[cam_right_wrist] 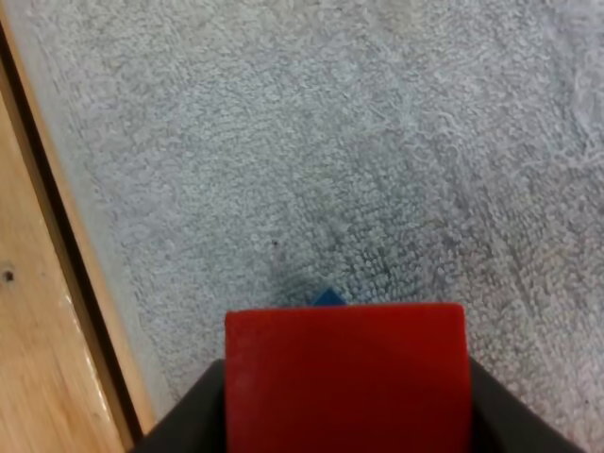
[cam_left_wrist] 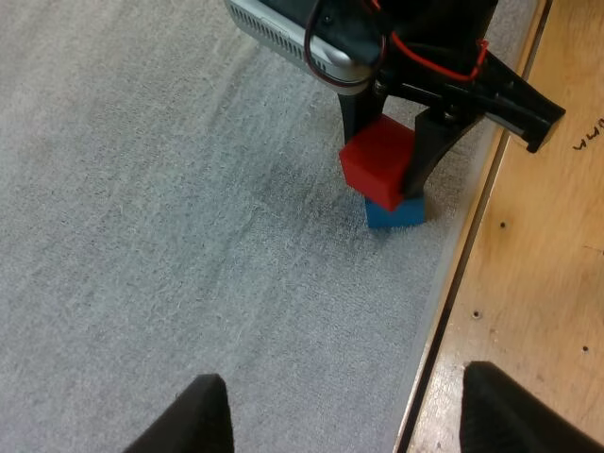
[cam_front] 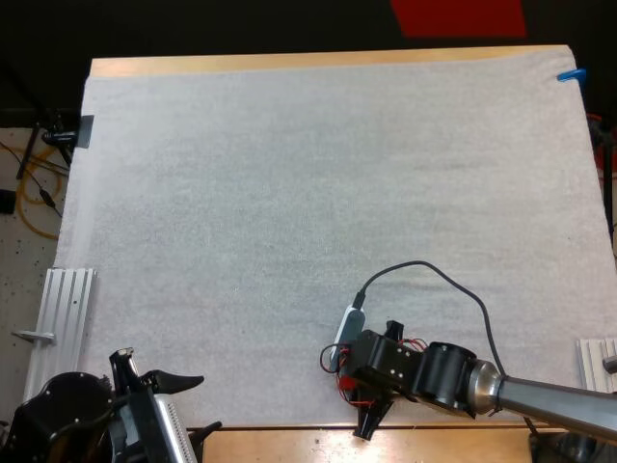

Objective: Stack red cube on blue cube

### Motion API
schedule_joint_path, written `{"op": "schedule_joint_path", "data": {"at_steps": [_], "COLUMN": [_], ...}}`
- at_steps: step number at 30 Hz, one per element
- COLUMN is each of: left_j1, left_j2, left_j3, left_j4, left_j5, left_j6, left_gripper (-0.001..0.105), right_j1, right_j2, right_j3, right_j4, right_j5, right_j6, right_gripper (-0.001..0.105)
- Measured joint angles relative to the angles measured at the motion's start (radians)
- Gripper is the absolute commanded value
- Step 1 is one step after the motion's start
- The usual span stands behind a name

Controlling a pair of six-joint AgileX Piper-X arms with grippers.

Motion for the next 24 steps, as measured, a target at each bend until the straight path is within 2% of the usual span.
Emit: {"op": "schedule_joint_path", "data": {"at_steps": [2,6,18,24], "left_j1": [0.0,0.0,0.0,0.0], "left_j2": [0.0,0.0,0.0,0.0], "left_j3": [0.0,0.0,0.0,0.0], "left_j4": [0.0,0.0,0.0,0.0], "left_j5": [0.0,0.0,0.0,0.0], "left_j6": [0.0,0.0,0.0,0.0], "left_gripper": [0.052,0.052,0.052,0.052], "right_j1": [0.0,0.0,0.0,0.0], "right_j2": [0.0,0.0,-0.107,-0.227], "right_j3": [0.0,0.0,-0.035,-0.088], "right_j4": [0.0,0.0,0.034,0.128], "right_j5": [0.011,0.014,0.016,0.016], "right_j6": [0.0,0.0,0.004,0.006], "right_gripper": [0.046,0.054,0.054,0.054]}}
